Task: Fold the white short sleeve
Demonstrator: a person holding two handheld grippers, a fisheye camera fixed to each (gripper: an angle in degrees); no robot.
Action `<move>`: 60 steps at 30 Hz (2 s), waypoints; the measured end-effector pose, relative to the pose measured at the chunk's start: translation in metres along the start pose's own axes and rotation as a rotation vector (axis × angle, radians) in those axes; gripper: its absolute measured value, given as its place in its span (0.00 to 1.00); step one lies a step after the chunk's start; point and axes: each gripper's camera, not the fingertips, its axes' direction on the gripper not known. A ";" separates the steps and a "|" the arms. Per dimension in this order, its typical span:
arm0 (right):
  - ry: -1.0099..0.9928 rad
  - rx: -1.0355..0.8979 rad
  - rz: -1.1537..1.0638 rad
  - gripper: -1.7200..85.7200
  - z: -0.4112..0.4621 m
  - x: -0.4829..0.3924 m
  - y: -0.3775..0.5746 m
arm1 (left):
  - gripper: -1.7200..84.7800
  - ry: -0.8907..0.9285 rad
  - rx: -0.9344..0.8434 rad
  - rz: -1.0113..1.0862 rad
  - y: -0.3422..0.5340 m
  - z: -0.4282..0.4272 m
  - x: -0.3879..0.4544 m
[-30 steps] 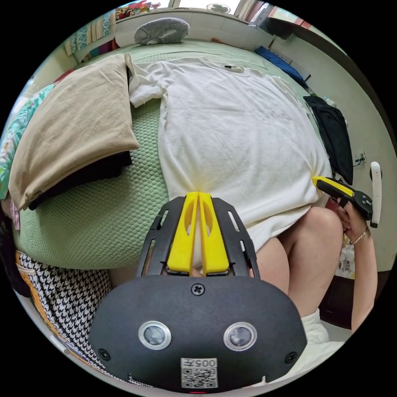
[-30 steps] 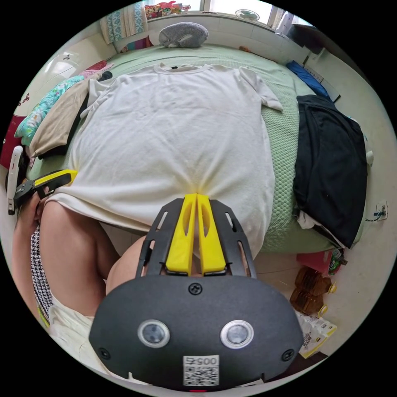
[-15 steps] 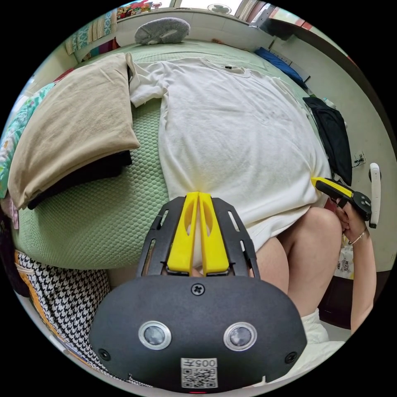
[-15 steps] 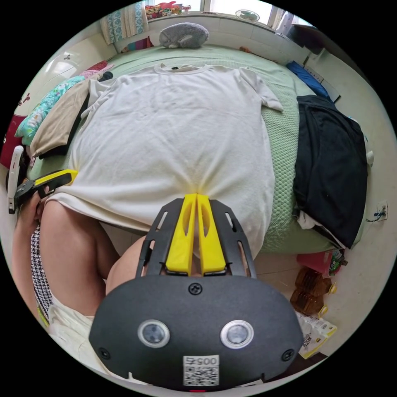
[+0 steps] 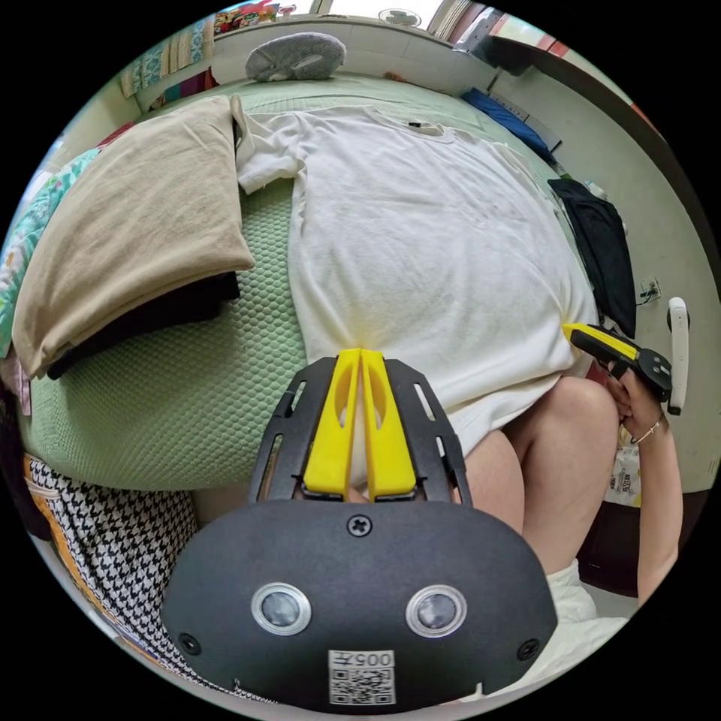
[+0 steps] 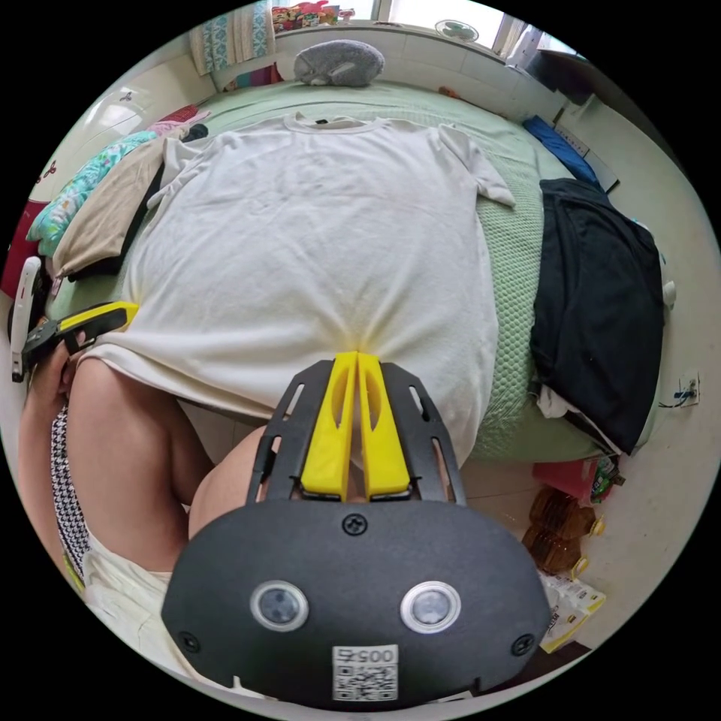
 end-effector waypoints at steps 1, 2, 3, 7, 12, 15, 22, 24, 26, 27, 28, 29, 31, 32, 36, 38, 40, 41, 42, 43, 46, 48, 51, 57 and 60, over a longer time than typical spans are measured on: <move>-0.001 0.001 0.001 0.01 0.000 0.000 0.000 | 0.01 0.002 0.000 -0.001 0.000 0.000 0.000; -0.003 0.002 0.001 0.01 0.000 0.000 0.000 | 0.01 0.002 0.000 -0.001 0.000 0.001 0.001; -0.004 0.002 0.001 0.01 0.001 0.000 0.000 | 0.01 0.001 0.000 -0.001 0.000 0.001 0.001; -0.025 0.003 0.012 0.01 0.002 0.003 0.000 | 0.02 -0.039 -0.010 0.012 -0.002 0.002 0.009; -0.023 0.006 0.009 0.01 0.003 0.002 0.001 | 0.02 -0.067 -0.008 0.026 -0.002 0.003 0.015; -0.005 0.008 -0.005 0.01 0.004 -0.002 0.001 | 0.02 -0.053 -0.007 0.020 -0.002 0.003 0.014; 0.040 0.010 -0.040 0.01 0.008 -0.013 0.003 | 0.02 -0.063 -0.002 0.027 -0.002 0.005 0.018; 0.037 0.008 -0.038 0.01 0.008 -0.013 0.003 | 0.02 -0.065 -0.004 0.029 -0.003 0.005 0.019; 0.032 0.011 -0.034 0.01 0.009 -0.014 0.004 | 0.02 -0.066 -0.002 0.030 -0.002 0.006 0.020; 0.031 0.012 -0.033 0.01 0.010 -0.014 0.004 | 0.02 -0.066 -0.002 0.030 -0.002 0.006 0.020; 0.030 0.012 -0.033 0.00 0.010 -0.014 0.004 | 0.02 -0.067 -0.001 0.032 -0.002 0.006 0.021; 0.031 0.013 -0.035 0.00 0.011 -0.015 0.005 | 0.02 -0.068 0.000 0.033 -0.002 0.006 0.021; 0.038 0.013 -0.042 0.00 0.012 -0.017 0.006 | 0.02 -0.068 0.000 0.033 -0.003 0.006 0.022; 0.044 0.013 -0.049 0.01 0.012 -0.019 0.006 | 0.02 -0.068 -0.002 0.032 -0.003 0.007 0.022; 0.067 0.013 -0.070 0.01 0.015 -0.024 0.006 | 0.02 -0.075 -0.001 0.036 -0.003 0.007 0.024; 0.074 0.016 -0.077 0.01 0.016 -0.027 0.007 | 0.02 -0.072 -0.001 0.034 -0.003 0.007 0.024; 0.072 0.015 -0.076 0.01 0.017 -0.027 0.007 | 0.01 -0.067 -0.002 0.032 -0.004 0.008 0.024; 0.070 0.015 -0.076 0.00 0.017 -0.028 0.007 | 0.01 -0.064 -0.002 0.030 -0.004 0.008 0.024; 0.070 0.015 -0.076 0.00 0.018 -0.028 0.007 | 0.01 -0.064 -0.002 0.030 -0.004 0.008 0.024; 0.070 0.016 -0.077 0.00 0.018 -0.029 0.007 | 0.01 -0.063 -0.001 0.030 -0.004 0.008 0.024; 0.075 0.016 -0.082 0.00 0.020 -0.031 0.008 | 0.01 -0.066 -0.002 0.032 -0.004 0.008 0.025; 0.080 0.015 -0.086 0.00 0.021 -0.033 0.008 | 0.01 -0.066 -0.002 0.032 -0.005 0.009 0.025; 0.093 0.014 -0.096 0.01 0.022 -0.036 0.008 | 0.01 -0.065 -0.002 0.032 -0.005 0.009 0.025; 0.081 0.013 -0.088 0.00 0.024 -0.037 0.007 | 0.02 -0.064 -0.001 0.032 -0.005 0.009 0.026; 0.059 0.018 -0.073 0.00 0.025 -0.035 0.008 | 0.02 -0.064 0.000 0.033 -0.005 0.010 0.027</move>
